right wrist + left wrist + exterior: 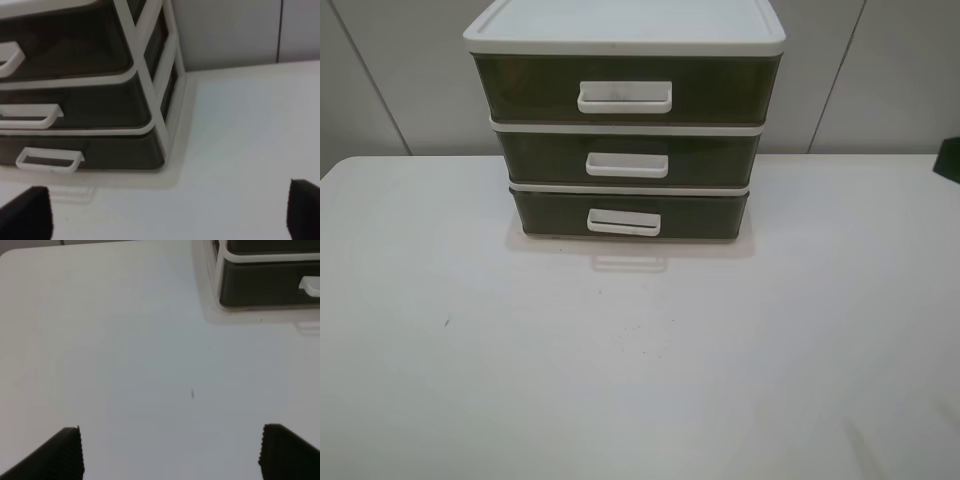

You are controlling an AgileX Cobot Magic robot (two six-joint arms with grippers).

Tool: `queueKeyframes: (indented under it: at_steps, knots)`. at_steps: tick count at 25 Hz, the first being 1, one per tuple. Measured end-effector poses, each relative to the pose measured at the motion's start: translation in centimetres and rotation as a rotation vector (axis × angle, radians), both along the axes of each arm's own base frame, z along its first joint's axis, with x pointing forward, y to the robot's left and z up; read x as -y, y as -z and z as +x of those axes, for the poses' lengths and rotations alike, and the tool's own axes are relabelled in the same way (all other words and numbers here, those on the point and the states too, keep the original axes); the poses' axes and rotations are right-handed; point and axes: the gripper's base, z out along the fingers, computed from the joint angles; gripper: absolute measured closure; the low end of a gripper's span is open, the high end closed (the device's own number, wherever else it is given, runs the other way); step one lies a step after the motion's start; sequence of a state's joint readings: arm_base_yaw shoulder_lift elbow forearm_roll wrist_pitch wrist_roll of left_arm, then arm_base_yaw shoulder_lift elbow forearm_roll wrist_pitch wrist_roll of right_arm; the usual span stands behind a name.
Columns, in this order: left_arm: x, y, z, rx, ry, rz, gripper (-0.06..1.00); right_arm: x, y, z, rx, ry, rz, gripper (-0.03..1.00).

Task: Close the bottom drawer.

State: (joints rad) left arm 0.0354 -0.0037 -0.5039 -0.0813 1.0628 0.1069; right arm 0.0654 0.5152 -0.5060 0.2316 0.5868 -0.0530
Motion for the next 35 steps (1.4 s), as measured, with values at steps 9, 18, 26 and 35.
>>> queueKeyframes:
  at_steps: [9,18,26,35]
  knots:
    - [0.0,0.0,0.0,0.000,0.000,0.000,0.23,1.2,-2.3,-8.0,0.137,0.061,-0.085,0.15]
    - [0.0,0.0,0.0,0.000,0.000,0.000,0.23,1.3,-2.1,-8.8,0.106,0.059,-0.094,0.15]
    - [0.0,0.0,0.0,0.000,0.000,0.000,0.23,1.7,-1.3,-10.3,0.090,0.078,-0.135,0.15]
    - [0.0,0.0,0.0,0.000,0.000,0.000,0.23,1.8,1.2,-10.7,0.054,0.060,-0.148,0.15]
